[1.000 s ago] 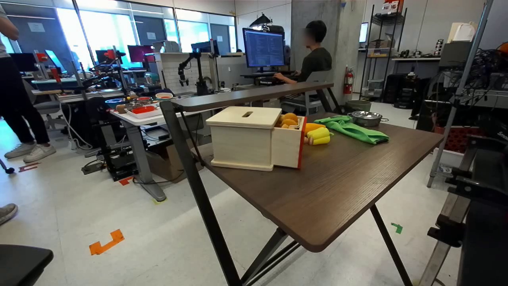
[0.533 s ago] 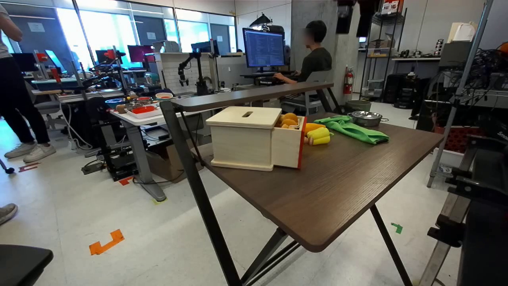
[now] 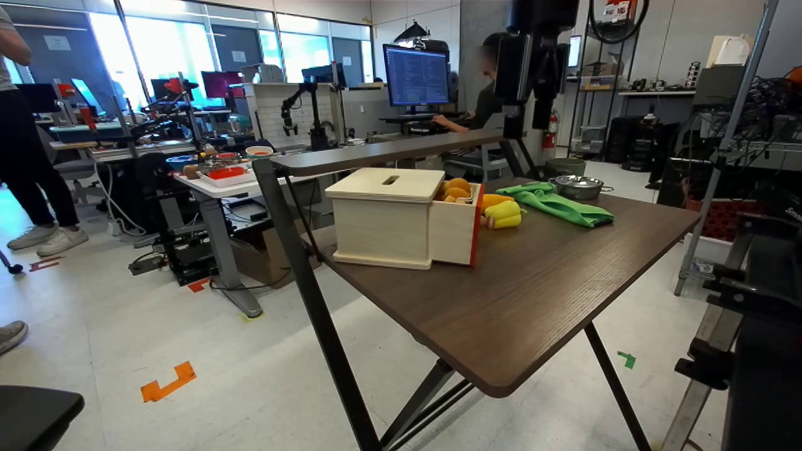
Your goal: Remove the doll from the drawer and put it on the table
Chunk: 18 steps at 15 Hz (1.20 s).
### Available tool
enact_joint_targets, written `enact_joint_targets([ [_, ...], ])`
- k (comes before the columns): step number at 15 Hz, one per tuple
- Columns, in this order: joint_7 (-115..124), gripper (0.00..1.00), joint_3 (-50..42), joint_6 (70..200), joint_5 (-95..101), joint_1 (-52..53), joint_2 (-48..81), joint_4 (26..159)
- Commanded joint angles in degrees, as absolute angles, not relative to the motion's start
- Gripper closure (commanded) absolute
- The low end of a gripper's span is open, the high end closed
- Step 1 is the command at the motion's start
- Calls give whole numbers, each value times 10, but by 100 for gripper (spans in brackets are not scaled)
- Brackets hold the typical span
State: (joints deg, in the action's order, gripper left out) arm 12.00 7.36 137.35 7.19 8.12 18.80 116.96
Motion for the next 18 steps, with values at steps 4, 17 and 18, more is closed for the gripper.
enact_joint_targets([
  [4, 123, 0, 44, 1379, 97, 113, 275, 1076],
  [17, 119, 0, 27, 1365, 98, 143, 360, 981],
  [18, 117, 0, 26, 1364, 96, 143, 366, 974],
])
